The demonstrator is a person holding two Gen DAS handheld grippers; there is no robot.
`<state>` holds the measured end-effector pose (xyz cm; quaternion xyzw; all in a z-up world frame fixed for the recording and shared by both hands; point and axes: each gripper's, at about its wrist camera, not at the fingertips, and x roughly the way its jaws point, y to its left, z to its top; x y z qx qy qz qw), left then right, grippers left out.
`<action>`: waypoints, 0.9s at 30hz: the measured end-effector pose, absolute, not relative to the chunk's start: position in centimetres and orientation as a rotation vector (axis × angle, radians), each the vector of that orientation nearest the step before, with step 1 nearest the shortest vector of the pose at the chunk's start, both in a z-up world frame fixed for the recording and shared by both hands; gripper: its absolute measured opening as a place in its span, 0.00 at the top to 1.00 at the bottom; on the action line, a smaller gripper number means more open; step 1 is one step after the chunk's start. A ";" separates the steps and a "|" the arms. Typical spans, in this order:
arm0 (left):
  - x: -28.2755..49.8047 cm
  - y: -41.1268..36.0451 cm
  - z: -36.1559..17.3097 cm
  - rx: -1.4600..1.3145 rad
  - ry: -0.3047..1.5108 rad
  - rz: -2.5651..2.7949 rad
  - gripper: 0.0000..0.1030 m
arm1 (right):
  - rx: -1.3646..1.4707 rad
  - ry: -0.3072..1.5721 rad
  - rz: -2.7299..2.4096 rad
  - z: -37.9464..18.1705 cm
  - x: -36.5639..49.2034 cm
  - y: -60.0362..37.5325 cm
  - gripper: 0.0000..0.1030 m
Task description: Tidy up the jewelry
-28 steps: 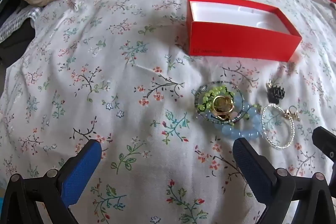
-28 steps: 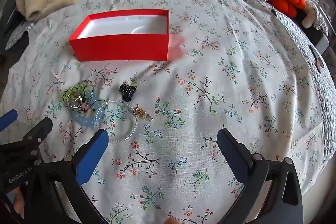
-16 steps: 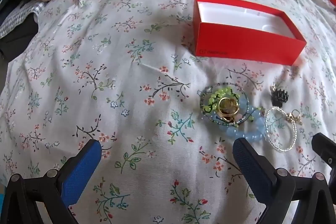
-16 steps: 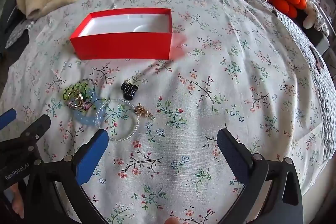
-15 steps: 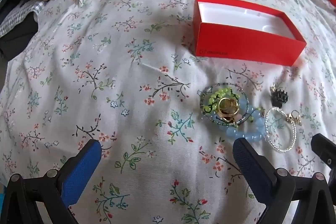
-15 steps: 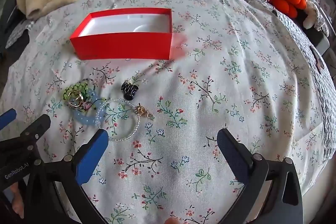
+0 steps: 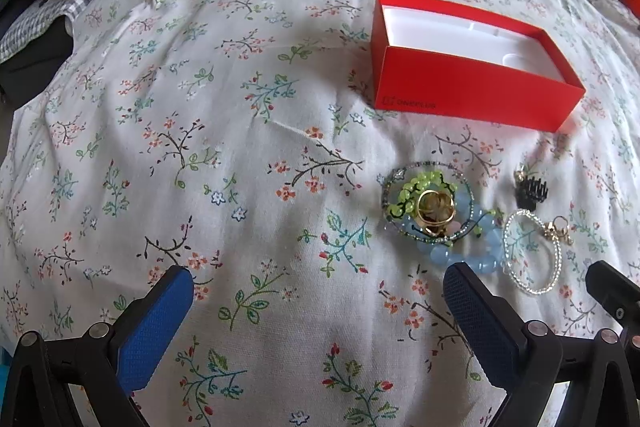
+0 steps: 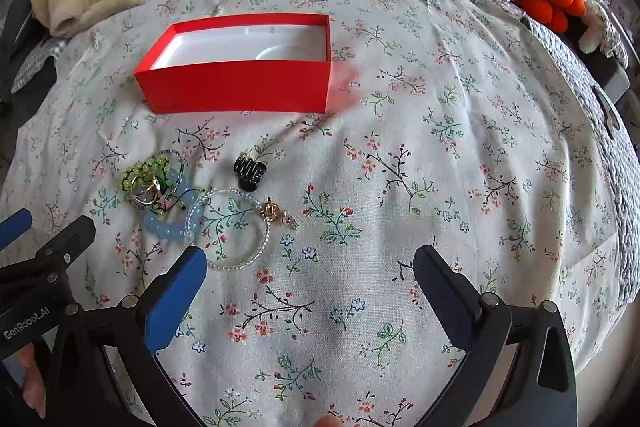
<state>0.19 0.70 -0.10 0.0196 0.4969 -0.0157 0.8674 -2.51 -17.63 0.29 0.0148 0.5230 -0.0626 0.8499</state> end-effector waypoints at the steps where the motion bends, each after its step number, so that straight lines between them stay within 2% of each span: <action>1: 0.2 0.7 -0.1 0.042 1.040 -0.034 0.00 | 0.032 1.102 -0.131 0.3 -2.5 -17.6 0.00; 27: 0.5 1.1 0.4 0.082 1.037 -0.038 0.01 | 0.016 1.104 -0.137 0.7 -2.2 -17.8 0.00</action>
